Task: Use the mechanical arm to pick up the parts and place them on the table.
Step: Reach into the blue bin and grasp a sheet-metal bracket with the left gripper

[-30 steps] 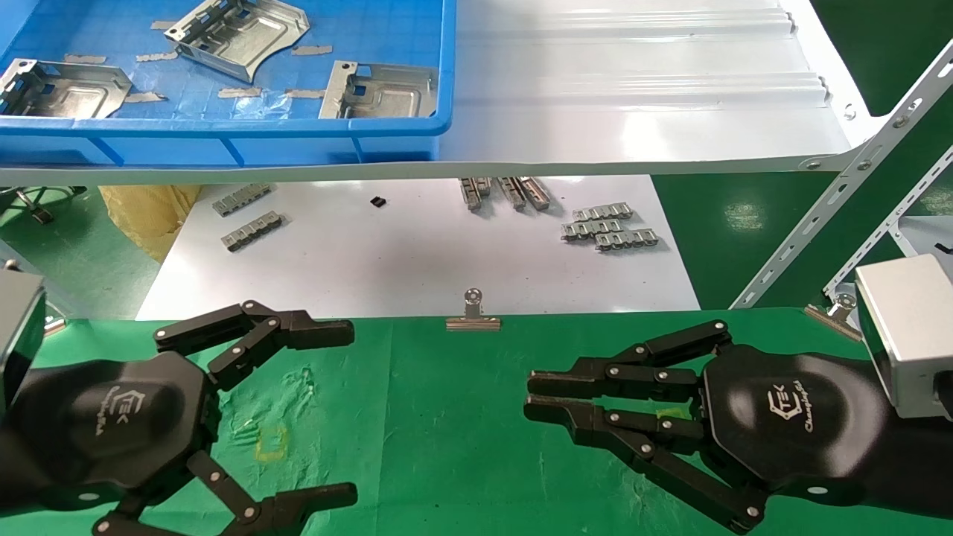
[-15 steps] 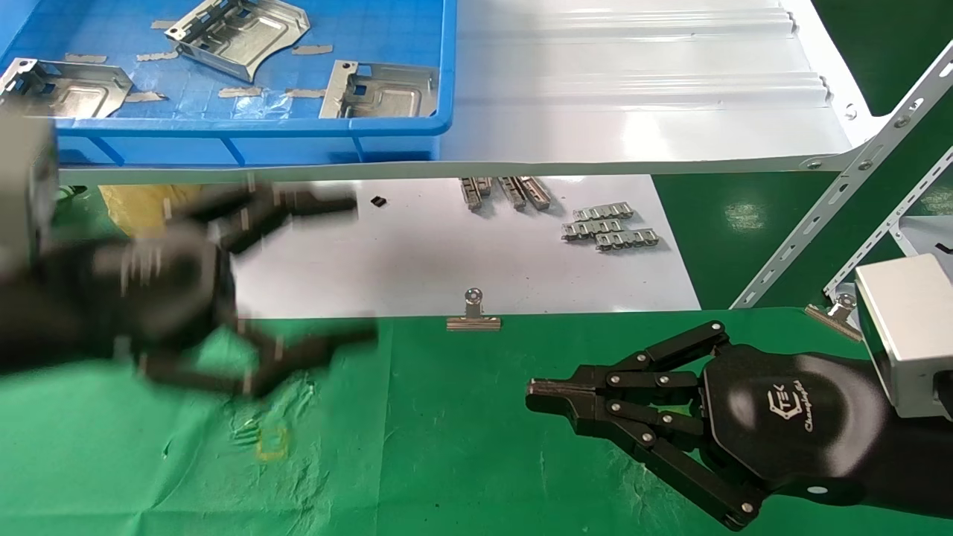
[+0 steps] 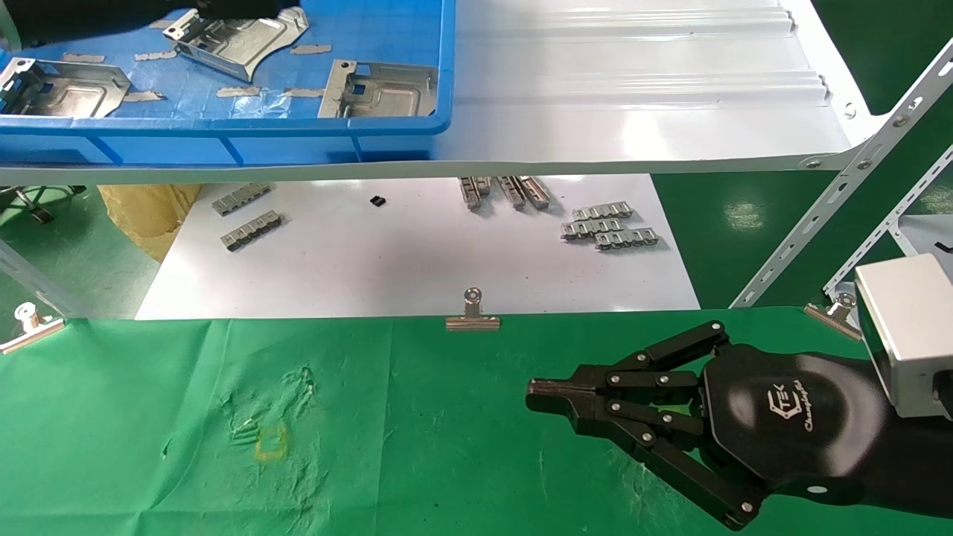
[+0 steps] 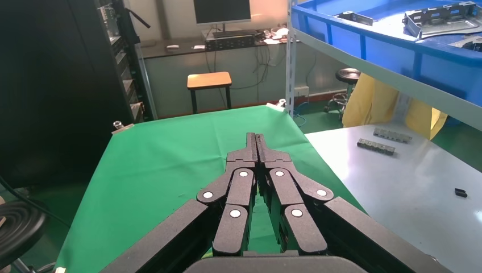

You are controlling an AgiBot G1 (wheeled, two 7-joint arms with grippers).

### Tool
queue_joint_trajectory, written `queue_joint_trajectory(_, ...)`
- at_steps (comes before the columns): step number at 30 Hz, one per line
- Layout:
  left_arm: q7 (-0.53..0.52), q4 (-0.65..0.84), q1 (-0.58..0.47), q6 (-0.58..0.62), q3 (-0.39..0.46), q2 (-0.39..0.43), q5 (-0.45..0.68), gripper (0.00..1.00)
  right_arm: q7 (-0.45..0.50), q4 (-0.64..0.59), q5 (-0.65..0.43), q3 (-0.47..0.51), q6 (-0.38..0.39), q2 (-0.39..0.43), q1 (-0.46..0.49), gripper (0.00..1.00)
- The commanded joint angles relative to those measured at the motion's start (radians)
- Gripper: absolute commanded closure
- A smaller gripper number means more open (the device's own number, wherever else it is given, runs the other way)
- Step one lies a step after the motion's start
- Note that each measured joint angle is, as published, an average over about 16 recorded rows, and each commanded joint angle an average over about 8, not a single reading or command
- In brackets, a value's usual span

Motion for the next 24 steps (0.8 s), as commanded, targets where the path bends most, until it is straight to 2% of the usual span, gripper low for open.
queue_joint_trajectory(1, 0.021, 0.086, -0.050, -0.071, 0.018, 0.029, 0.047, 0.01, 0.000, 0.000, 0.000, 0.000, 0.000, 0.000, 0.000, 0.07)
queue_joint_trajectory(2, 0.028, 0.116, -0.064, -0.091, 0.024, 0.037, 0.060, 0.08, 0.000, 0.000, 0.000, 0.000, 0.000, 0.000, 0.000, 0.00)
queue_joint_trajectory(3, 0.034, 0.143, -0.076, -0.108, 0.029, 0.044, 0.071, 0.17, 0.000, 0.000, 0.000, 0.000, 0.000, 0.000, 0.000, 0.00)
queue_joint_trajectory(9, 0.052, 0.265, -0.113, -0.184, 0.055, 0.070, 0.116, 0.91, 0.000, 0.000, 0.000, 0.000, 0.000, 0.000, 0.000, 0.00)
queue_joint_trajectory(10, 0.054, 0.279, -0.116, -0.196, 0.057, 0.072, 0.120, 0.97, 0.000, 0.000, 0.000, 0.000, 0.000, 0.000, 0.000, 0.00)
queue_joint_trajectory(11, 0.055, 0.292, -0.117, -0.209, 0.058, 0.074, 0.122, 1.00, 0.000, 0.000, 0.000, 0.000, 0.000, 0.000, 0.000, 0.00)
queue_joint_trajectory(18, 0.058, 0.352, -0.115, -0.294, 0.054, 0.088, 0.119, 1.00, 0.000, 0.000, 0.000, 0.000, 0.000, 0.000, 0.000, 0.00)
queue_joint_trajectory(24, 0.053, 0.369, -0.110, -0.311, 0.048, 0.095, 0.110, 1.00, 0.000, 0.000, 0.000, 0.000, 0.000, 0.000, 0.000, 0.00)
